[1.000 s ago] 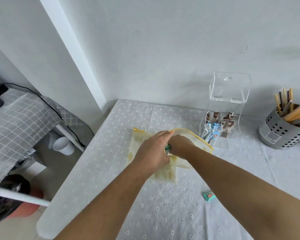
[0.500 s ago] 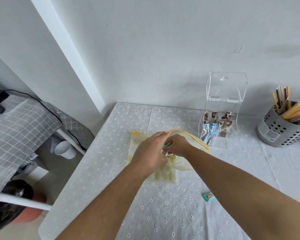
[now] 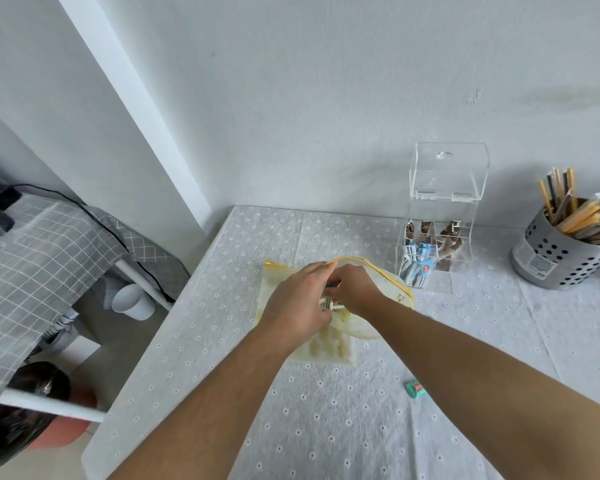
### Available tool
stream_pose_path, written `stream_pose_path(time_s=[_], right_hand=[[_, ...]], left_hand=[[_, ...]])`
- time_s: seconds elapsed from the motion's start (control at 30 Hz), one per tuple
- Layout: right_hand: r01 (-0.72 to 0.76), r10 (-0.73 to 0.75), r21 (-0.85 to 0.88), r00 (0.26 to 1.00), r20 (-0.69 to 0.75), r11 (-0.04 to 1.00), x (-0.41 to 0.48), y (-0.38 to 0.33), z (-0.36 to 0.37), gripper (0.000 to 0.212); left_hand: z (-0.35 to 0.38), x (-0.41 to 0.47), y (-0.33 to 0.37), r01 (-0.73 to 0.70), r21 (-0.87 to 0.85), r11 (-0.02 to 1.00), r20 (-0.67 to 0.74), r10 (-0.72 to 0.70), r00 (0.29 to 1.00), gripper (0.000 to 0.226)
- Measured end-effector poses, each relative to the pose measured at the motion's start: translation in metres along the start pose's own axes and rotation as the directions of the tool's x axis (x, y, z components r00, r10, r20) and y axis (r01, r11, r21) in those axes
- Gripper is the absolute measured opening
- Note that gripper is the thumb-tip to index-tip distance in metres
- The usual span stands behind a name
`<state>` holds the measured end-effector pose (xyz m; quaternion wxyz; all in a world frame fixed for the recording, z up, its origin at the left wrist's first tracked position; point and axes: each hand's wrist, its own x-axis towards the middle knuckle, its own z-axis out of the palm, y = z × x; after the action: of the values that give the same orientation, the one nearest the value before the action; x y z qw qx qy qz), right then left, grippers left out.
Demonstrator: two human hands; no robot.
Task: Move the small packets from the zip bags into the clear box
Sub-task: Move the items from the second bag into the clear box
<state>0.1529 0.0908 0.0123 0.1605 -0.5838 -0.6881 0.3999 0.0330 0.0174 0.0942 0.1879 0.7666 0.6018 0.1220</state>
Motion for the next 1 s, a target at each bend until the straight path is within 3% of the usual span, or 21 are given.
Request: stream_pose_path(time_s=[0.1, 0.27, 0.43, 0.67, 1.0], right_hand=[[0.056, -0.056, -0.031, 0.998, -0.009, 0.998, -0.007, -0.004, -0.009, 0.008], [0.139, -0.14, -0.25, 0.99, 0.014, 0.958, -0.027, -0.02, -0.037, 0.013], [0.158, -0.164, -0.243, 0.986, -0.007, 0.957, -0.054, -0.037, -0.077, 0.015], [0.073, -0.079, -0.043, 0.987, -0.137, 0.996, -0.085, -0.036, -0.15, 0.01], [-0.046, -0.033, -0.223, 0.94, -0.338, 0.974, -0.082, 0.002, -0.234, 0.012]], left_hand=[[0.0, 0.001, 0.001, 0.017, 0.006, 1.0, 0.01, -0.017, 1.0, 0.078], [-0.008, 0.01, 0.006, 0.044, 0.069, 0.997, 0.036, -0.046, 0.998, 0.078], [-0.016, 0.018, 0.016, 0.075, 0.123, 0.99, 0.066, -0.083, 0.994, 0.08], [-0.018, 0.023, 0.029, 0.087, 0.188, 0.978, 0.118, -0.11, 0.987, 0.077], [-0.017, 0.026, 0.039, 0.098, 0.236, 0.967, 0.105, -0.126, 0.987, 0.075]])
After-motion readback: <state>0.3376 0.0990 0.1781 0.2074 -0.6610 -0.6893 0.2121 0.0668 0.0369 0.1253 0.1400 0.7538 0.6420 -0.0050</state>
